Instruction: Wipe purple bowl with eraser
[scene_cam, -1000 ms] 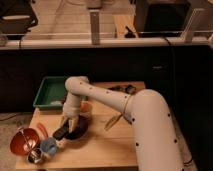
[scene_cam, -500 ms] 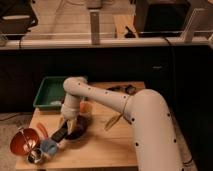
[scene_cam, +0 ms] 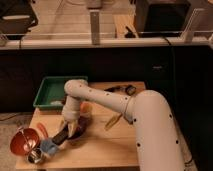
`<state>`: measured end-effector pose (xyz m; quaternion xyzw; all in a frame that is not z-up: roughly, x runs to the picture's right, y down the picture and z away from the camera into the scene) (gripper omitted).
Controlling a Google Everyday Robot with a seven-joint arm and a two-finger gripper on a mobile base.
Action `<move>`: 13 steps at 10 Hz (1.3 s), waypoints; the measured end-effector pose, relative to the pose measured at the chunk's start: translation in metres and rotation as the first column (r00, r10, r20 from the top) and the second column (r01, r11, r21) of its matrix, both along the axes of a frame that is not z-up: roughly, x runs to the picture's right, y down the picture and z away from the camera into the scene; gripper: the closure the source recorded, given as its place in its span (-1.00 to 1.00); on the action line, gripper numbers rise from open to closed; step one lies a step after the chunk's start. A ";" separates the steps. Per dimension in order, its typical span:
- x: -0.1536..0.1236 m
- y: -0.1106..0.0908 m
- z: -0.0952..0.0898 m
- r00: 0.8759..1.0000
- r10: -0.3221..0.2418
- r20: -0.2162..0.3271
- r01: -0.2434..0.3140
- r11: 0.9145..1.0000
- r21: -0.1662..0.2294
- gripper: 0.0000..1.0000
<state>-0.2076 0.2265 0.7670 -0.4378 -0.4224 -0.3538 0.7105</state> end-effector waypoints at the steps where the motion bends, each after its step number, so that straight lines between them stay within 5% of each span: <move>1: 0.004 0.001 -0.001 1.000 0.002 -0.008 -0.002 1.000 -0.003 1.00; 5: 0.026 0.001 0.000 0.997 0.023 -0.073 -0.024 1.000 -0.005 1.00; 13: 0.038 -0.026 0.021 0.987 0.039 -0.154 -0.029 0.997 0.068 1.00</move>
